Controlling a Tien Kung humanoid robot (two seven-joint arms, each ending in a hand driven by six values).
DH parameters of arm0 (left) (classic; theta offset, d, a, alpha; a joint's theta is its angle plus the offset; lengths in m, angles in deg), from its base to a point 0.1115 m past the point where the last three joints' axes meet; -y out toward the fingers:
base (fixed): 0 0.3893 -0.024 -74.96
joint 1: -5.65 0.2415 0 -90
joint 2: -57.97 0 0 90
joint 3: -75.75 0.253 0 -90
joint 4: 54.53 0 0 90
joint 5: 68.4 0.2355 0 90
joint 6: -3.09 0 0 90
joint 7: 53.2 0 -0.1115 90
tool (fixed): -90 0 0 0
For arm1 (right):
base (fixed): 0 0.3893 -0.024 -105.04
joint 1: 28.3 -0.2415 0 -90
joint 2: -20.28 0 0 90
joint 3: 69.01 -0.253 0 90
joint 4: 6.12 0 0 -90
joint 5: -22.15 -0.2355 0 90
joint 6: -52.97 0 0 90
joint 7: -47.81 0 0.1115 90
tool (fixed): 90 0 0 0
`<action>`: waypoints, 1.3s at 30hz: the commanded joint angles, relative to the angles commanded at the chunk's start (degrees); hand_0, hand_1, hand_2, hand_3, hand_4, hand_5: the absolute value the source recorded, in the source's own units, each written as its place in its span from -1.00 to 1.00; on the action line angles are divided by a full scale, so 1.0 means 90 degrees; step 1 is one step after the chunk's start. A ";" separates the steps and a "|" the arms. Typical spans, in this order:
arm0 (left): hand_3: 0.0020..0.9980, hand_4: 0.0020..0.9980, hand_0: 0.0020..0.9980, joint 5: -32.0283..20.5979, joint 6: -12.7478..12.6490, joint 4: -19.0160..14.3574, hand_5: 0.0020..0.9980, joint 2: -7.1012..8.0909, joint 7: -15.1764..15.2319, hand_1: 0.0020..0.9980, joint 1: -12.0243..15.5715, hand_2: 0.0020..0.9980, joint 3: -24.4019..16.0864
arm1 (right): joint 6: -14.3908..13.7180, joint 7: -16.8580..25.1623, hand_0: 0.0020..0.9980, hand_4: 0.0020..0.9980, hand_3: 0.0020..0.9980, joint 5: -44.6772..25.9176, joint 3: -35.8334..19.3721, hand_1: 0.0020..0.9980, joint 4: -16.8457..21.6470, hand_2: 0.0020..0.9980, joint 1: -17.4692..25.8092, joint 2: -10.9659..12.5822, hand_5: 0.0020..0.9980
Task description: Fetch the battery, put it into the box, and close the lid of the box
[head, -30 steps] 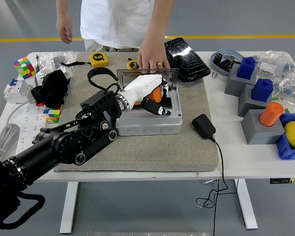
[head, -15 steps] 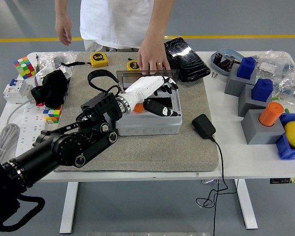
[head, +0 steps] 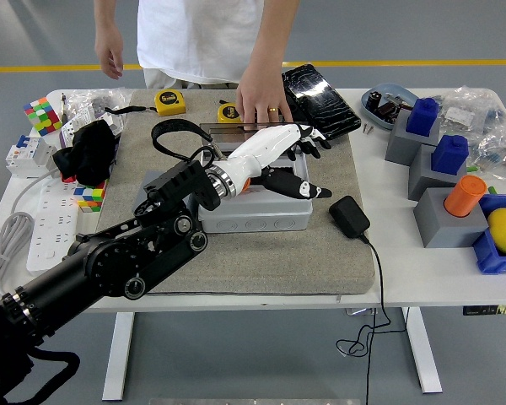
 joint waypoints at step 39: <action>0.20 1.00 -0.17 -0.0046 0.0177 -0.1542 0.02 0.2210 -0.0137 0.16 0.1773 0.13 -0.0815 | 0.0016 0.0054 0.14 0.89 0.10 0.0043 -0.0013 0.21 0.0010 0.19 0.0040 0.0081 -0.04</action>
